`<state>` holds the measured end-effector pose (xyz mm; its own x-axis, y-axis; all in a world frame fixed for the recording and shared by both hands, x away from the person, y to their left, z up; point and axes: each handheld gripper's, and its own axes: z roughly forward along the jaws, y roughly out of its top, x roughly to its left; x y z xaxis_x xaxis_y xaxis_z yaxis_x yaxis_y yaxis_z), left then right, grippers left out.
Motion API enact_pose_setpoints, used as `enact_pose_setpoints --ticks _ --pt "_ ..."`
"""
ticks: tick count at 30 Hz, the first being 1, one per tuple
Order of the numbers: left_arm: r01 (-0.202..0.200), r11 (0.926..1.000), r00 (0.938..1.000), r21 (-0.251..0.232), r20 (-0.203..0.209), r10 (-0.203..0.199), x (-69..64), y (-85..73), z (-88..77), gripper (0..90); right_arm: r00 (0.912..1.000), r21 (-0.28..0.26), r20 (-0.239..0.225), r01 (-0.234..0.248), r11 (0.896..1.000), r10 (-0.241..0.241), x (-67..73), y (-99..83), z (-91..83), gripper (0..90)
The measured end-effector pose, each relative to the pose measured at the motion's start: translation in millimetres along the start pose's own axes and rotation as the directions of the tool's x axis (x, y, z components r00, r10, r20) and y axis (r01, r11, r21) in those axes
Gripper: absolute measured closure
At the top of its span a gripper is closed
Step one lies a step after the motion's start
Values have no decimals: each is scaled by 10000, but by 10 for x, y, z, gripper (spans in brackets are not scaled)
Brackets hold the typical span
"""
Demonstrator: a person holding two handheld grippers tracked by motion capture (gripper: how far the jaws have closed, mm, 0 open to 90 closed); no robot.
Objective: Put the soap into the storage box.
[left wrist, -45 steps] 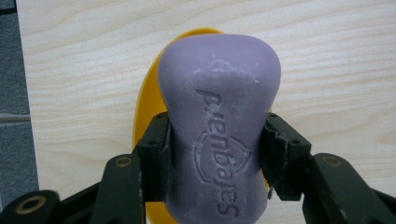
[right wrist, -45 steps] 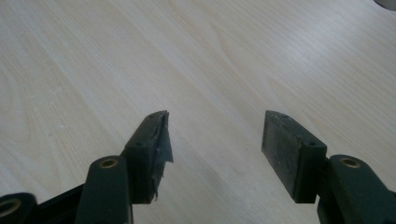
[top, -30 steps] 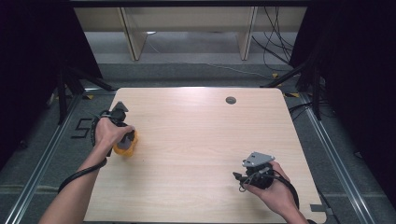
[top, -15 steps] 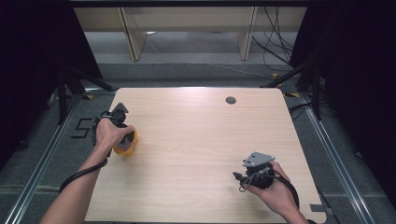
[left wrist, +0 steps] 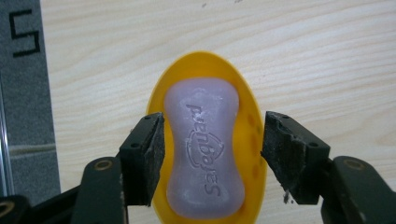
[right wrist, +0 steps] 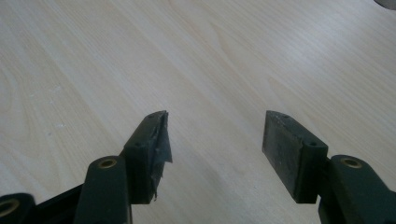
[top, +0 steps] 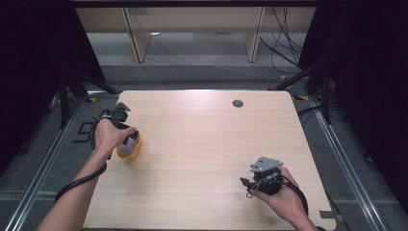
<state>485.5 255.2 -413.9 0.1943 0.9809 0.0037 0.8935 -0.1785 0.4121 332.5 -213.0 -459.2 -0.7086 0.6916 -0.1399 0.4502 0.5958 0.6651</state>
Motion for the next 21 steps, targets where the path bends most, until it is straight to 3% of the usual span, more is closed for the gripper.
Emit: enact_pose_setpoints --ticks 2,3,6,7,9,12,21 --pt "-81 9992 10000 -398 46 83 -15 -33 -38 383 10000 -20 -13 2 10000 -2 -2 0 -2 414" --pt "98 9980 9999 -629 65 -94 -43 -69 -72 384 10000 -19 -25 -4 10000 4 -4 -1 -2 414" --pt "44 9979 9998 -651 211 -31 -70 -130 -176 382 9998 63 -57 -195 9998 196 6 -3 -3 414" --pt "-304 9970 9993 -710 180 318 -63 -154 -205 382 10000 -9 -15 6 10000 -6 -9 0 -3 414" --pt "-468 9938 9983 -1005 292 500 -86 -243 -252 382 10000 -37 -12 -18 10000 18 -8 2 -8 414" --pt "-470 9906 9977 -1288 417 527 -126 -359 -306 380 10000 -39 -18 -31 10000 31 -8 1 -7 413" --pt "-953 9762 9919 -1948 642 1097 -268 -772 -392 376 10000 8 -14 -77 10000 77 -6 -1 -9 413"
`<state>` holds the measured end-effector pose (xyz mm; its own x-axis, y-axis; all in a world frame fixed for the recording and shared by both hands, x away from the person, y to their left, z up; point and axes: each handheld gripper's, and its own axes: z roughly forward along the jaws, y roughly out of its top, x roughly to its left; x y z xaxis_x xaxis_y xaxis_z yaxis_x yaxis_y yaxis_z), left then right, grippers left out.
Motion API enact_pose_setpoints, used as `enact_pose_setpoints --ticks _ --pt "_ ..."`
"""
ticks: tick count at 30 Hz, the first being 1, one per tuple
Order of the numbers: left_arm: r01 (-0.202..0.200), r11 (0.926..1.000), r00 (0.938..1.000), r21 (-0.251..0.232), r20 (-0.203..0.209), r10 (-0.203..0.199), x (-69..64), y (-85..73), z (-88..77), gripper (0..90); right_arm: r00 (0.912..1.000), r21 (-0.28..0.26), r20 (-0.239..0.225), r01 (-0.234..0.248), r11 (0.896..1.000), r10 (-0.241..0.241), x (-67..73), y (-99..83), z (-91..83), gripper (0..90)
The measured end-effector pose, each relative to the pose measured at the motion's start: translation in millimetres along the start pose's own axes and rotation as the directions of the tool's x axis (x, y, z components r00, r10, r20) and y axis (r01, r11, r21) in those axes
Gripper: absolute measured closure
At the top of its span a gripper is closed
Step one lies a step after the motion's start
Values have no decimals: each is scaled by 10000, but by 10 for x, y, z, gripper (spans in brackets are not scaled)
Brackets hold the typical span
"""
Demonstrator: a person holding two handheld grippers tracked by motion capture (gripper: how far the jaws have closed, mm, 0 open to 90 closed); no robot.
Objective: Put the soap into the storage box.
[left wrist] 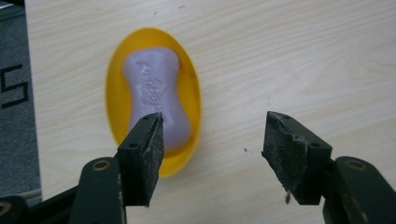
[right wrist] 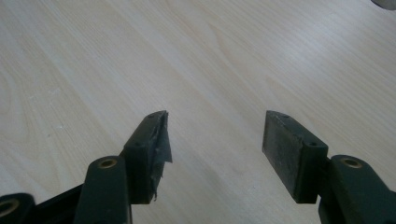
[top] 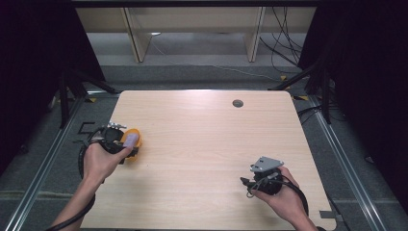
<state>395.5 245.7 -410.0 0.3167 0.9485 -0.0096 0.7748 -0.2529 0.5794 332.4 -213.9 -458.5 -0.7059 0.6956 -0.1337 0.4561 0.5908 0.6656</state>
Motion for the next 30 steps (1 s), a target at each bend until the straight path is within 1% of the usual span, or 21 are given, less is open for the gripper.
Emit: enact_pose_setpoints --ticks 3,4,6,10,11,12,13,15,16,17,19,20,21,22,23,24,25,26,27,28,30 --pt "-203 9993 9998 -302 -10 203 -94 -157 -19 375 10000 1 -3 22 10000 -22 -2 -1 0 413" --pt "-350 9992 9994 -191 47 351 -117 -198 -27 375 10000 -91 35 41 10000 -40 -1 -5 8 413" --pt "-374 9982 9990 -459 211 384 -192 -323 -6 375 10000 -76 9 20 10000 -20 1 -5 8 413" --pt "-882 9950 9957 -461 244 894 -312 -593 65 386 10000 -42 -16 15 10000 -15 3 -6 7 413" --pt "-888 9947 9958 -525 194 900 -345 -644 88 395 10000 -32 -32 68 10000 -68 -1 -5 5 413" --pt "-1102 9929 9934 -451 261 1114 -383 -724 113 399 10000 -31 -30 53 10000 -53 0 -4 5 413" --pt "-1161 9920 9923 -499 384 1181 -408 -789 137 404 10000 -52 -13 50 10000 -50 2 -5 6 413" --pt "-996 9915 9934 -832 484 1038 -461 -905 185 411 10000 -83 1 68 9999 -68 1 -5 8 413" --pt "-979 9889 9933 -1115 497 1039 -483 -974 202 421 10000 -89 2 59 9999 -59 0 -5 8 413" --pt "-1018 9817 9927 -1611 475 1107 -505 -1067 204 438 10000 -90 14 56 9999 -55 -2 -6 9 413" --pt "-1186 9708 9885 -2087 674 1353 -550 -1159 151 491 10000 -104 22 54 9999 -54 -4 -4 10 414" --pt "-1202 9684 9873 -2184 757 1396 -568 -1166 133 481 9999 -172 40 129 9998 -128 -7 1 12 414" --pt "-924 9634 9897 -2516 831 1166 -617 -1177 155 470 9999 -198 32 137 9997 -137 -5 5 14 414" --pt "-1038 9659 9892 -2372 767 1251 -620 -1180 168 470 9999 -156 19 146 9998 -146 -7 11 16 414" --pt "-1387 9695 9840 -2021 821 1579 -602 -1182 178 472 9999 -127 30 142 9998 -141 -6 12 17 414" --pt "-1154 9709 9853 -2100 997 1387 -625 -1185 218 476 9999 -199 68 144 9997 -142 0 11 29 414" --pt "-1467 9689 9803 -1994 1020 1694 -613 -1186 229 480 9999 -208 83 128 9997 -126 4 15 31 414" --pt "-1528 9680 9790 -1992 1034 1759 -615 -1186 238 488 9998 -217 85 165 9996 -163 5 17 28 414" --pt "-1491 9718 9791 -1827 1102 1709 -618 -1187 239 492 9998 -230 91 173 9996 -170 6 17 29 414" --pt "-1101 9705 9827 -2147 1229 1387 -649 -1189 261 499 9998 -239 83 188 9995 -186 5 16 28 414" --pt "-1162 9651 9797 -2348 1324 1502 -666 -1187 249 515 9999 -197 66 139 9997 -138 -1 12 22 414"
